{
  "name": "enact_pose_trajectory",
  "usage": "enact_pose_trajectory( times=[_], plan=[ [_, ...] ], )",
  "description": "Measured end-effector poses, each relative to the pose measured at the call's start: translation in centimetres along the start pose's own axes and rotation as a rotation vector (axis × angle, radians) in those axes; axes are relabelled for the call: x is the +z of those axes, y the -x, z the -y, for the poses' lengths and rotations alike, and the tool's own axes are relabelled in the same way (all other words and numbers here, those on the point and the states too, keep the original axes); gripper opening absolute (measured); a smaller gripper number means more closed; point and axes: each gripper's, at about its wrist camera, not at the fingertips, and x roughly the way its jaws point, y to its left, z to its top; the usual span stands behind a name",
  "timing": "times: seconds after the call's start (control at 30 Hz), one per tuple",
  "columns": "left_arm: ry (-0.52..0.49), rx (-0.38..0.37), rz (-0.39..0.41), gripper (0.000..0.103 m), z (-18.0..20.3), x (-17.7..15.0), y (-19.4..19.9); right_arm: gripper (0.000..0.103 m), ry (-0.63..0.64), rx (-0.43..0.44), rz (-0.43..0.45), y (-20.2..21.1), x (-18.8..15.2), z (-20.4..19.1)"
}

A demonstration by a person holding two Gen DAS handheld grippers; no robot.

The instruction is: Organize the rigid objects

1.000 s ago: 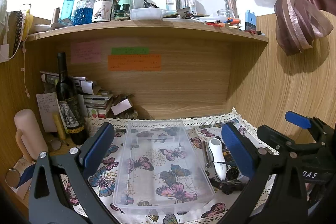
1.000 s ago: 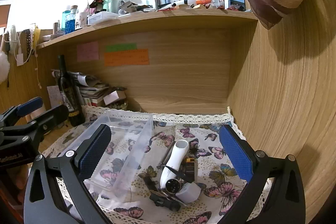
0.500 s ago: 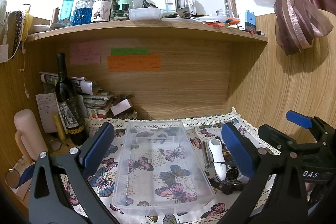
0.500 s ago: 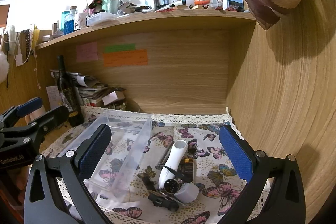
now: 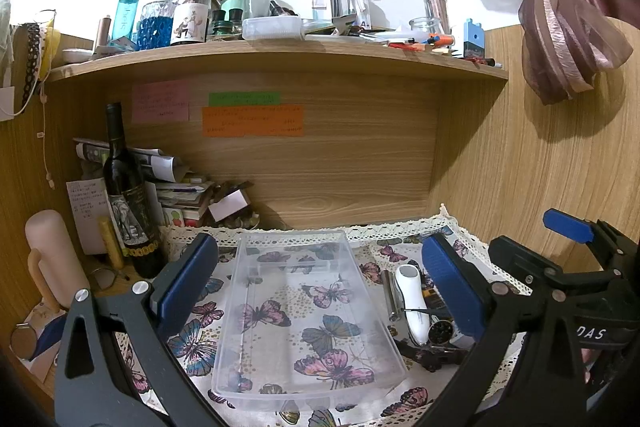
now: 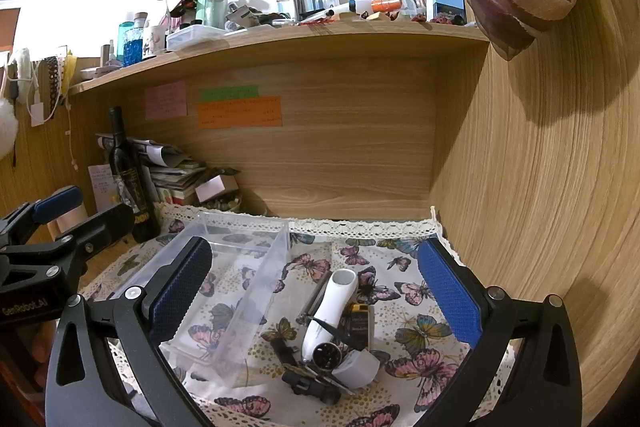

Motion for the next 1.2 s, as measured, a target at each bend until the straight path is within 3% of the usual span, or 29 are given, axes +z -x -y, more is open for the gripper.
enact_pose_trajectory(
  times=[0.73,0.97,1.07,1.2],
  plan=[
    [0.006,0.004,0.005,0.103,-0.5,0.2,-0.1,0.103,0.018,0.002,0.005,-0.3,0.2,-0.7],
    [0.029,-0.027,-0.03,0.103,-1.6,0.1,-1.2,0.103,0.025,0.0,0.006,-0.7,0.0,-0.9],
    [0.025,-0.019,-0.055,0.086,-1.9,0.0,-1.8,0.102,0.028,-0.006,-0.004,-1.1,0.0,-0.9],
    [0.04,-0.014,-0.098,0.08,-3.1,-0.4,-3.0,0.096,0.024,-0.015,-0.027,-2.0,0.0,-0.5]
  ],
)
